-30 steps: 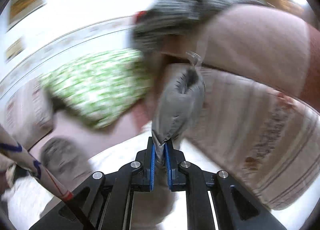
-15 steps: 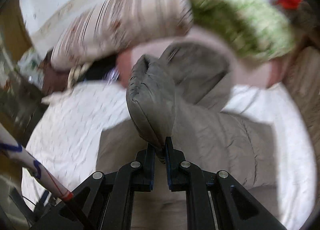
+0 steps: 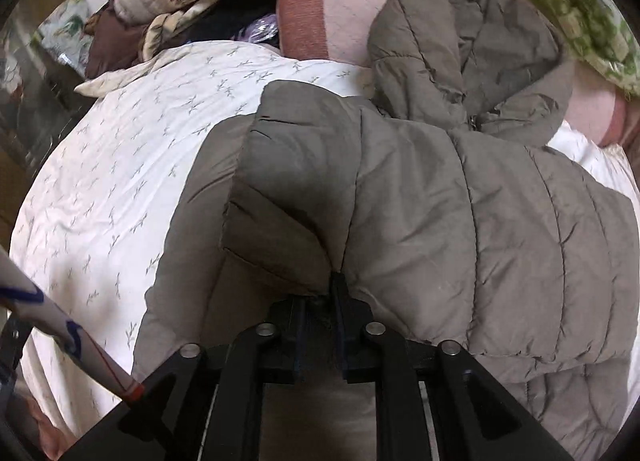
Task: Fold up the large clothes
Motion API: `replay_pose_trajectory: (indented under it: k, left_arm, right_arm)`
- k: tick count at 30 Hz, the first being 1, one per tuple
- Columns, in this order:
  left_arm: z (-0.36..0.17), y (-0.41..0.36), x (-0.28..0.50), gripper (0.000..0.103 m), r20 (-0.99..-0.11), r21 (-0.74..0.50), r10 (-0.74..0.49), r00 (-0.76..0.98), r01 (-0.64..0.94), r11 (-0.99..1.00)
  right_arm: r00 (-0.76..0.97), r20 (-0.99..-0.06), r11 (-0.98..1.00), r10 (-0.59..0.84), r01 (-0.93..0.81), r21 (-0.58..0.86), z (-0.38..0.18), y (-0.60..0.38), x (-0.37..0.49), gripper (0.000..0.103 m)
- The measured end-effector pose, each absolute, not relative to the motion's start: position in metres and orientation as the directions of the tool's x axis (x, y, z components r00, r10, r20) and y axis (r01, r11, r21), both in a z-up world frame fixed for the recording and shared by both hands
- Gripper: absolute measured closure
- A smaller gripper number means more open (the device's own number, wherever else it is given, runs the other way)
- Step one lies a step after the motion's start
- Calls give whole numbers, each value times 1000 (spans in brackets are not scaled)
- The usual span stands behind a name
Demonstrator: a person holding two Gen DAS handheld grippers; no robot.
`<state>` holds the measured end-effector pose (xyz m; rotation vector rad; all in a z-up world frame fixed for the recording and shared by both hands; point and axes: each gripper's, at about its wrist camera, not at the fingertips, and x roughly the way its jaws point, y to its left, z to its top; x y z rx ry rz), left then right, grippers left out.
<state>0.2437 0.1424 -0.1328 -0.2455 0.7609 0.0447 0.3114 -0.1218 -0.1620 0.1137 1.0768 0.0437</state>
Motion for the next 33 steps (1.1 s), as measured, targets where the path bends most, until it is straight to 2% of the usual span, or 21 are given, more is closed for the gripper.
replay_pose_trajectory:
  k: [4, 5, 10, 14, 18, 22, 25, 27, 30, 33]
  left_arm:
    - [-136, 142, 243, 3, -699, -182, -31, 715, -136, 974]
    - [-136, 144, 242, 3, -699, -187, -33, 714, -138, 973]
    - [-133, 151, 239, 3, -690, -194, -25, 723, -152, 969]
    - [-137, 156, 243, 3, -703, -221, -44, 710, -159, 962]
    - [-142, 156, 247, 3, -720, -215, -40, 693, -168, 962]
    - [-144, 148, 257, 3, -730, -204, -50, 681, -148, 968]
    - [-147, 140, 264, 3, -738, -156, -22, 674, -139, 978]
    - [-148, 136, 267, 3, -745, -145, -18, 667, -136, 980]
    - [-153, 132, 271, 3, -754, -145, -26, 656, -128, 981]
    - [-156, 128, 271, 3, -759, -119, -9, 651, -126, 985]
  right_arm:
    - [470, -871, 989, 141, -20, 149, -145, -123, 295, 57]
    - [482, -865, 989, 143, -33, 146, -138, -124, 290, 55]
    - [543, -828, 988, 140, -28, 149, -104, -136, 281, 54]
    - [594, -795, 979, 122, 58, 194, -90, -156, 293, 54]
    - [619, -782, 962, 65, 170, 214, -105, -176, 316, 54]
    - [553, -832, 949, 48, 236, 212, -148, -190, 344, 56]
    - [520, -854, 981, -4, 168, 97, -172, -170, 350, 56]
    - [544, -835, 996, -86, 71, -57, -176, -144, 342, 56]
    - [577, -800, 978, -165, -10, -209, -181, -123, 331, 56]
    - [595, -784, 966, -179, -44, -254, -178, -117, 321, 56]
